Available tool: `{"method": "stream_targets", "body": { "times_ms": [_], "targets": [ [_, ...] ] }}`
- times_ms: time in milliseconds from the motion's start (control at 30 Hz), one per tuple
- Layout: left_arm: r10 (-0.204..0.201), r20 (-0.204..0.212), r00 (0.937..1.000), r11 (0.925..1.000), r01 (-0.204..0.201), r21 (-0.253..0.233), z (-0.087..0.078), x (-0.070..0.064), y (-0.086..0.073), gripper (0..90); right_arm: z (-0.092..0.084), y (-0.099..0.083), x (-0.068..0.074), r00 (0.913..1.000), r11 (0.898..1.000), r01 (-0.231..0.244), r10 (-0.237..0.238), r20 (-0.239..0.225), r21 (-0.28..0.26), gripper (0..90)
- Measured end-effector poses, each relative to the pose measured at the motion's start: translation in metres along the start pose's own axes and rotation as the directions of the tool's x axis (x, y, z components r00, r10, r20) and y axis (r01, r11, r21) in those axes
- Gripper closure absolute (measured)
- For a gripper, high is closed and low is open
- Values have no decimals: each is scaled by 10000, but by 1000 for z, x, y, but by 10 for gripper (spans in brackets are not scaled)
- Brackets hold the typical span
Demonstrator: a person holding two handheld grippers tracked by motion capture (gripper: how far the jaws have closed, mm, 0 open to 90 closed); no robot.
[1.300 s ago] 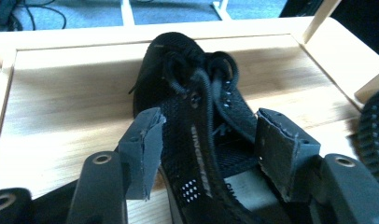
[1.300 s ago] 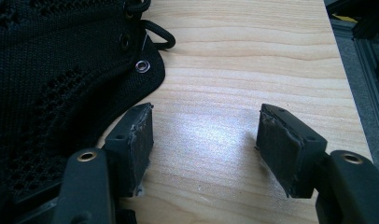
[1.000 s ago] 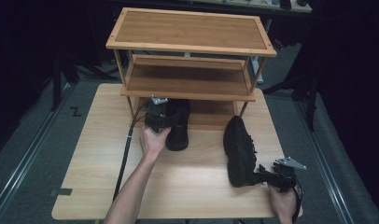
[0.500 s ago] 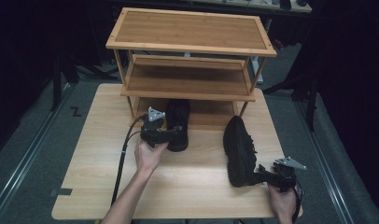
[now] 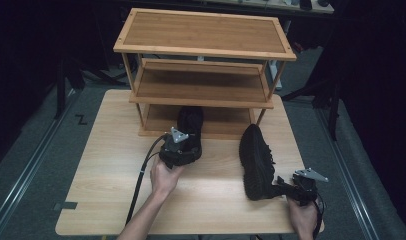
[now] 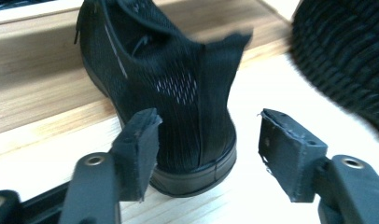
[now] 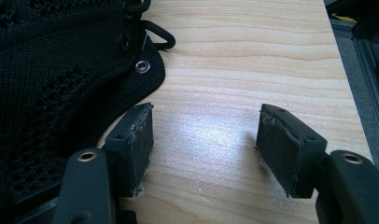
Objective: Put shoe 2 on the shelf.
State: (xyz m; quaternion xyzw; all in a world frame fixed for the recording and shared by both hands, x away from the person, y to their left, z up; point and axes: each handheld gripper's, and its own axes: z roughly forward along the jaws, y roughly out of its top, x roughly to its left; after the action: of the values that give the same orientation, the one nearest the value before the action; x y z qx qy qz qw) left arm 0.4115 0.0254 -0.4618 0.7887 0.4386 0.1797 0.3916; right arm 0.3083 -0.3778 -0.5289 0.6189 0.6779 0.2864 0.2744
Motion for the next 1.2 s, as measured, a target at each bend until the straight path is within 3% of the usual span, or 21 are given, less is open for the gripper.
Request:
{"method": "stream_targets", "body": {
  "times_ms": [133, 200, 300, 433, 667, 1200],
  "targets": [
    [6, -228, 9997, 9999, -4, 117, 8, 0, 0, 549, 0, 0, 0, 10000, 10000, -3, 3, -5, 3, 368],
    [-161, -9, 9999, 9996, 162, 218, 11, 0, 1, 575, 0, 0, 0, 10000, 10000, -2, 2, -6, 1, 367],
    [20, -30, 10000, 9999, -20, 163, 11, -2, 5, 667, 0, 0, 0, 10000, 10000, -4, 4, -6, 3, 367],
    [-114, 5, 9999, 9998, 114, 170, 12, 0, 12, 728, 0, 0, 0, 10000, 10000, 1, -1, -7, 1, 367],
    [-383, 1, 9993, 9991, 383, 154, 14, 11, 17, 758, 0, 0, 0, 10000, 10000, 4, -4, -8, 3, 367],
    [-776, -525, 9956, 9970, 775, -36, 36, 25, 33, 761, 0, 0, 0, 10000, 10000, -21, 21, 12, 6, 368]
  ]
}}
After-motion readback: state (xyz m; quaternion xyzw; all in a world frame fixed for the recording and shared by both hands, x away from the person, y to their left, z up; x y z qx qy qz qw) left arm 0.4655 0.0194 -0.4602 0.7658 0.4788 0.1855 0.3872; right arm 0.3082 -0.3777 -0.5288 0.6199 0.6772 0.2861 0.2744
